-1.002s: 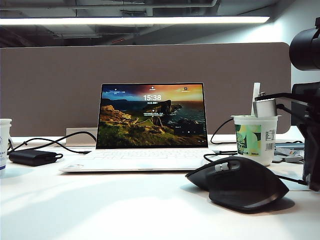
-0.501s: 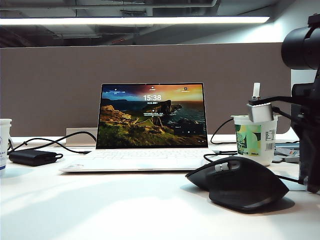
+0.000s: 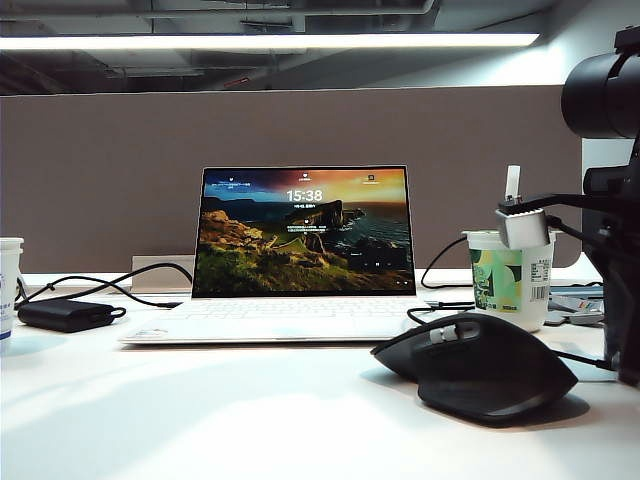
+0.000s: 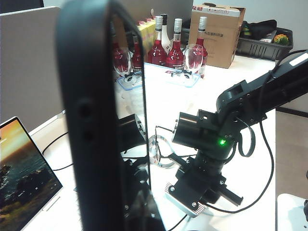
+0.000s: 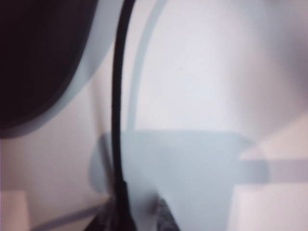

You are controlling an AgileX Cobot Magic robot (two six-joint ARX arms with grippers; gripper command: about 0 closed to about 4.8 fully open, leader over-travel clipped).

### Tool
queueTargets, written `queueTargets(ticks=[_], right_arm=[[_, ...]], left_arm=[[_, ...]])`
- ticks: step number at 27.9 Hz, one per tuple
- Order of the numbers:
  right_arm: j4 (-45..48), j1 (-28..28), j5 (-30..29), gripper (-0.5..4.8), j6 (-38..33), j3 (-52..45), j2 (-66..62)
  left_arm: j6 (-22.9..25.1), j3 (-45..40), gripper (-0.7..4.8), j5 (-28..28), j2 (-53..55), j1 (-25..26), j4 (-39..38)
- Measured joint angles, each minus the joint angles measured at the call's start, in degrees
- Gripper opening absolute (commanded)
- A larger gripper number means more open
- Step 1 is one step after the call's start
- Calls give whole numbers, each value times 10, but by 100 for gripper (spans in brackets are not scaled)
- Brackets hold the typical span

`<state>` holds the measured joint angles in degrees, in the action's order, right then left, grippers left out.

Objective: Pick up the black phone, pick up the charger plug, insert the charger plug into the phone's charging port, and finally place the connected phone back on the desk.

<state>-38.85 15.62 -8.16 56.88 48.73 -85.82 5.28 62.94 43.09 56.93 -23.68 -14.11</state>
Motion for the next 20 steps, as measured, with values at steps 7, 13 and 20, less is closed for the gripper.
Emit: queueTargets(ticks=[7, 13, 20], right_arm=[[6, 2, 6, -4, 2, -4, 3], [-9, 1, -26, -4, -38, 38, 30], [-32, 1, -149, -4, -108, 73, 139]], left_arm=[[0, 0, -7, 0, 0, 0, 0], [0, 0, -7, 0, 0, 0, 0], [0, 0, -7, 0, 0, 0, 0]])
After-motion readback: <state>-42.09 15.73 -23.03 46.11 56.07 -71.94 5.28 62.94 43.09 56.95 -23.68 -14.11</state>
